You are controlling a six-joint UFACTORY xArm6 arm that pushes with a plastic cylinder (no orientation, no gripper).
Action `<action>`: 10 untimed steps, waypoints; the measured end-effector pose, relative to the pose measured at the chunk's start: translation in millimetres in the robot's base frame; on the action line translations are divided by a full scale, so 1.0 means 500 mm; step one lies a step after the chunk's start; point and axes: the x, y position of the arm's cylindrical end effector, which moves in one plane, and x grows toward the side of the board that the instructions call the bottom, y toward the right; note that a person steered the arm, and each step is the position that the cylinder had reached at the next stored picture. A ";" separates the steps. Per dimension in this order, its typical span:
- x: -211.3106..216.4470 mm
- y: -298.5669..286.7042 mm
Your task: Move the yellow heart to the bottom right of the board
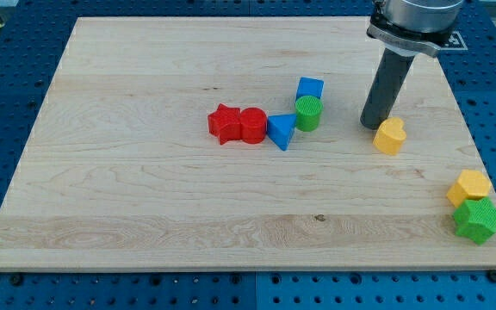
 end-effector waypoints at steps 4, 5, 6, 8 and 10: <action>0.088 0.009; 0.088 0.009; 0.096 0.009; 0.095 0.041; 0.096 0.059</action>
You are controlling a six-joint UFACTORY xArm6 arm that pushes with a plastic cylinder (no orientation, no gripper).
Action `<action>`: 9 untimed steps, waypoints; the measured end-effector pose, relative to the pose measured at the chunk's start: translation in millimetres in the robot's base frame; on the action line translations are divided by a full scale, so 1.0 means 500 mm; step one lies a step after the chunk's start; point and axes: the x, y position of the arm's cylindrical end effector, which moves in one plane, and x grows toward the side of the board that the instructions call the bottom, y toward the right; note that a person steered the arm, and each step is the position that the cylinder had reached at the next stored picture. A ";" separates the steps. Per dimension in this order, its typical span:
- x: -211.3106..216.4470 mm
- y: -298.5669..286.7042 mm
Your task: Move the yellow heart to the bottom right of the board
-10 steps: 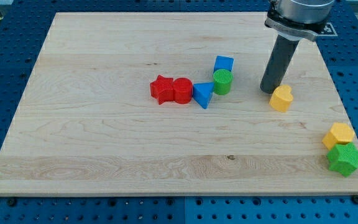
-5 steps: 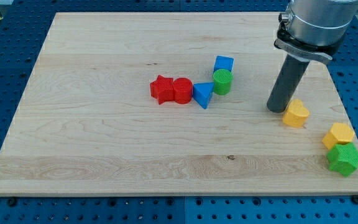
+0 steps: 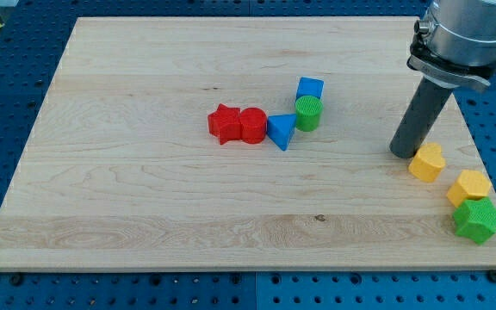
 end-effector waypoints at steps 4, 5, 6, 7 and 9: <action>0.049 -0.001; 0.091 -0.001; 0.099 -0.001; 0.099 0.010; 0.093 0.013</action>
